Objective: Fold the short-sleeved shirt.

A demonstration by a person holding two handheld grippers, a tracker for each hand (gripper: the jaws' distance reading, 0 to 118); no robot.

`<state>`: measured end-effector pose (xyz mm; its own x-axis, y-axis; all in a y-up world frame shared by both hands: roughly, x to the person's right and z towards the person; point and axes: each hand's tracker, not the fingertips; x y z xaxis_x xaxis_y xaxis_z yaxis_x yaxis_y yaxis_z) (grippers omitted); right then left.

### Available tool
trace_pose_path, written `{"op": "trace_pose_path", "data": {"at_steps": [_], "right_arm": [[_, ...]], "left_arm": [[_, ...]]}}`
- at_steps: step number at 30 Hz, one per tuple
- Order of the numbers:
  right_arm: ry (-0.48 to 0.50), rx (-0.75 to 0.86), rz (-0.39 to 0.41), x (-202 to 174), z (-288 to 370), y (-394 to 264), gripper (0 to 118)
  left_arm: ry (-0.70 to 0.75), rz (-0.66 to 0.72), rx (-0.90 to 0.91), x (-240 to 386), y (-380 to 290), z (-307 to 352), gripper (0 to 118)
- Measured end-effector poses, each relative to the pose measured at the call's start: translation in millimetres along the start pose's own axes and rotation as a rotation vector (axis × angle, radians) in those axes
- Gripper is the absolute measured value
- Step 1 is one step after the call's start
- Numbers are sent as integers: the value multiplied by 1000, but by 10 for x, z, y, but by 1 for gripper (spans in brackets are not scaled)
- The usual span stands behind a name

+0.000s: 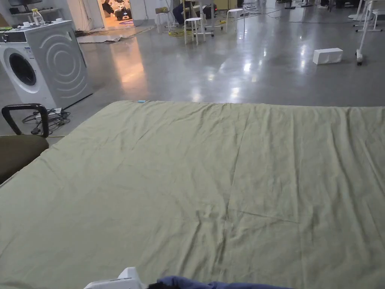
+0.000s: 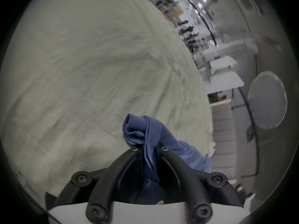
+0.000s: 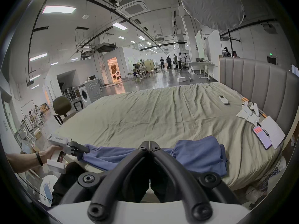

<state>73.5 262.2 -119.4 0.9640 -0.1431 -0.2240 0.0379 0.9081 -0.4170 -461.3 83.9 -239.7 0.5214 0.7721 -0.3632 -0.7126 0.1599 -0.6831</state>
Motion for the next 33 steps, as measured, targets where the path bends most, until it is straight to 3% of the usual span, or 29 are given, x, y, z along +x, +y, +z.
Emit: {"op": "trace_pose_path", "data": {"at_steps": [6, 8, 18, 24, 29, 30, 33], "right_arm": [[-22, -7, -14, 122, 33, -5, 0], [-29, -5, -33, 158, 35, 3, 0], [-28, -18, -67, 277, -10, -95, 0], [-39, -18, -81, 314, 46, -161, 0], [-66, -5, -97, 444, 174, -237, 0], [-78, -4, -109, 482, 201, -267, 0], [-121, -12, -129, 590, 305, -355, 0]], "left_arm": [[-40, 24, 104, 146, -77, 281, 9], [68, -38, 117, 271, -58, 373, 8], [134, -96, 209, 433, 336, 764, 8], [-107, -108, 154, 1119, -258, 106, 8], [-60, -245, 32, 1748, -1001, -562, 8], [-54, -259, 3, 1406, -678, -876, 8], [-30, -314, -32, 1507, -863, -1224, 8]]}}
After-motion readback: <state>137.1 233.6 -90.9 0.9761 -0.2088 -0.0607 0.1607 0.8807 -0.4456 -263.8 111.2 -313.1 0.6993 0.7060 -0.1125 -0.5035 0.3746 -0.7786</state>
